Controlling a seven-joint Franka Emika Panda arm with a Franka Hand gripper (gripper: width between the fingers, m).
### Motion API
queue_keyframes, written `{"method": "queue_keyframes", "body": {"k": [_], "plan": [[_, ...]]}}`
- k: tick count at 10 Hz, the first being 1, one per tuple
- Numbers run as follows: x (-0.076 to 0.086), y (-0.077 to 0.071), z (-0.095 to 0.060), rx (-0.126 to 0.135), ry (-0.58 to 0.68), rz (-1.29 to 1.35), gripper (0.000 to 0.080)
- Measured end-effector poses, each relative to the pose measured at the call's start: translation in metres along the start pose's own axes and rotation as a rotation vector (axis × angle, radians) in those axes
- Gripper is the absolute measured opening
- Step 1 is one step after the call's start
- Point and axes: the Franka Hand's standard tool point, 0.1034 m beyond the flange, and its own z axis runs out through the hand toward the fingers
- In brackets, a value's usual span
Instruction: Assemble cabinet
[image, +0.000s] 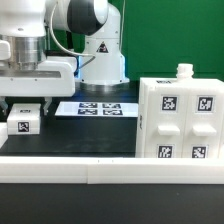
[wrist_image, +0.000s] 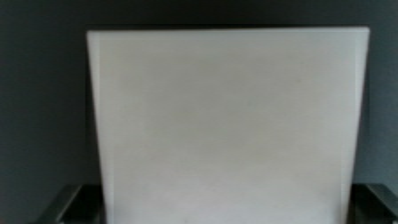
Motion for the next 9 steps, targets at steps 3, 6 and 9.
{"method": "queue_keyframes", "body": {"k": [3, 6, 9], "plan": [[0.0, 0.0, 0.0, 0.0, 0.0, 0.0, 0.0561], [0.008, -0.007, -0.018, 0.003, 0.019, -0.005, 0.0563], [0.023, -0.037, -0.064, 0.019, 0.074, 0.041, 0.0563]]}}
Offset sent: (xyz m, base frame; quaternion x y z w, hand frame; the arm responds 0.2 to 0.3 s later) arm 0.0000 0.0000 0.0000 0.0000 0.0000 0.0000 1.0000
